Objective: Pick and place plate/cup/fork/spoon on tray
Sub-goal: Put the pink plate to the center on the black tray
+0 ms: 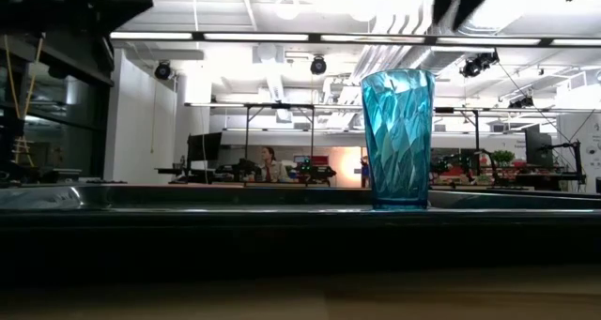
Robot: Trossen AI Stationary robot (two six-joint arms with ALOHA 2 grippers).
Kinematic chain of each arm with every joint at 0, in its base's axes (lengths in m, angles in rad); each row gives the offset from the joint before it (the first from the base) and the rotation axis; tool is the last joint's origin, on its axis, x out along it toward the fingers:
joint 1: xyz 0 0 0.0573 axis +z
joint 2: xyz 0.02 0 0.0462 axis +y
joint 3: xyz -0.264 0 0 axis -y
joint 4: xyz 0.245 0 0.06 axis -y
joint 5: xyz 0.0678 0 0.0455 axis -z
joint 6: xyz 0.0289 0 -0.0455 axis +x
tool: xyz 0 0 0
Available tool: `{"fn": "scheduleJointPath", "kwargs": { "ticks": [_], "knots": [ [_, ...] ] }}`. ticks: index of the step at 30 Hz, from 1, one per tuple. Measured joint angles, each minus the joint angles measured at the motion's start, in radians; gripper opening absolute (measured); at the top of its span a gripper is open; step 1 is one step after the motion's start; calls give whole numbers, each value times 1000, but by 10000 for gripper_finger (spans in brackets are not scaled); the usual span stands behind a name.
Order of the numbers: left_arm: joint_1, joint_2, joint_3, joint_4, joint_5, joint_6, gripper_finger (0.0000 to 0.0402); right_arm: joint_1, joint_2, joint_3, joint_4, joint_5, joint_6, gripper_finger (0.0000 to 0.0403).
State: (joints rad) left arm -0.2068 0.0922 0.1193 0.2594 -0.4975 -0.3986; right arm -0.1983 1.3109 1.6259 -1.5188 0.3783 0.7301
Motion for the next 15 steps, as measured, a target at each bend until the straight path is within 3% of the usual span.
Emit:
{"fn": "scheduleJointPath", "kwargs": {
  "ticks": [4,8,11,15],
  "knots": [
    [60,146,180,-324,-2,-120,28,-73,-132,-235,175,-63,30,232],
    [133,342,391,-661,34,-193,84,-117,-225,-412,391,-173,41,232],
    [193,507,526,-884,93,-188,140,-124,-257,-493,497,-208,49,232],
    [276,709,630,-1037,226,-90,211,-122,-262,-543,549,-225,47,232]
  ]
}}
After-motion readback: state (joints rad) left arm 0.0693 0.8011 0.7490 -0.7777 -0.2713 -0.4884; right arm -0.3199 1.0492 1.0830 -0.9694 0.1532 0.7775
